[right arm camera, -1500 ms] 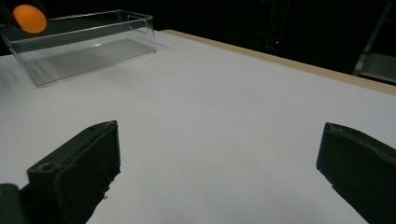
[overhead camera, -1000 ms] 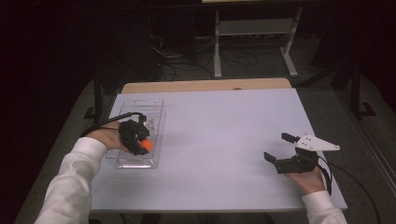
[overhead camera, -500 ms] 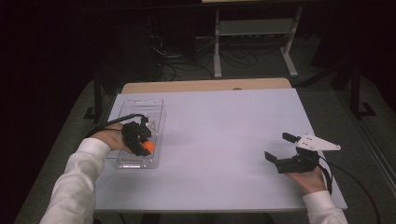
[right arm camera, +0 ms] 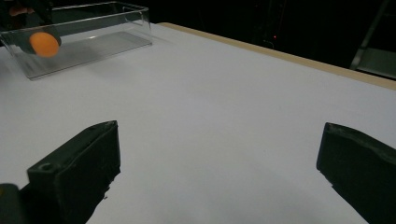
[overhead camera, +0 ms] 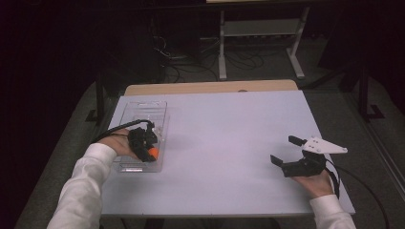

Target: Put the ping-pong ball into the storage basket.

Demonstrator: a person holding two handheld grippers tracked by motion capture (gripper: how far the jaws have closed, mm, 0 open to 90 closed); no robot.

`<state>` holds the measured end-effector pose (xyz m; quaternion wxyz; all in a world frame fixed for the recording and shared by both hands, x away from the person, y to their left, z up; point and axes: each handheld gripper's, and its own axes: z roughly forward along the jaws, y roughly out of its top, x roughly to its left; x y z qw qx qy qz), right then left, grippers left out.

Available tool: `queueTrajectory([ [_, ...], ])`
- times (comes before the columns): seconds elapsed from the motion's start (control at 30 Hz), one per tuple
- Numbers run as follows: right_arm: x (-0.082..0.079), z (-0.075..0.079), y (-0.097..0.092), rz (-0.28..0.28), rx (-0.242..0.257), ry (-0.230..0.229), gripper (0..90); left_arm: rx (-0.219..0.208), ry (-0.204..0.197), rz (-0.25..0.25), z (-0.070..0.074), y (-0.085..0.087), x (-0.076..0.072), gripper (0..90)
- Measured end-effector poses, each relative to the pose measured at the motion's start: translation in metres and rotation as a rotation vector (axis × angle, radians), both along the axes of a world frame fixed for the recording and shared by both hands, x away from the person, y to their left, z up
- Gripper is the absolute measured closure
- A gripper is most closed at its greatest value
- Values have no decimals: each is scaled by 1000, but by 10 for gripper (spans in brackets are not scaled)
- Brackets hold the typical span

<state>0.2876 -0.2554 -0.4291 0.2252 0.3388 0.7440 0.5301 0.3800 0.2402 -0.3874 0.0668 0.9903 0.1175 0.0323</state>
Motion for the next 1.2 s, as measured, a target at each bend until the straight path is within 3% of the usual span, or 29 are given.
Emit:
queueTrajectory([
  [0.47, 0, 0, 0, 0, 0, 2, 0, 15, -12, 8, 1, 2, 0, 501],
  [0.57, 0, 0, 0, 1, 0, 0, 0, 0, -17, 20, 3, 2, 0, 492],
  [0.73, 0, 0, 0, 0, 1, 2, 0, -6, -37, 36, 6, 3, 1, 443],
  [0.87, 0, 0, 0, 3, 2, 4, 0, -4, -77, 43, 8, 3, -1, 355],
  [1.2, -1, 1, 1, 8, 3, 6, 0, -27, -102, 61, 20, 5, -1, 223],
])
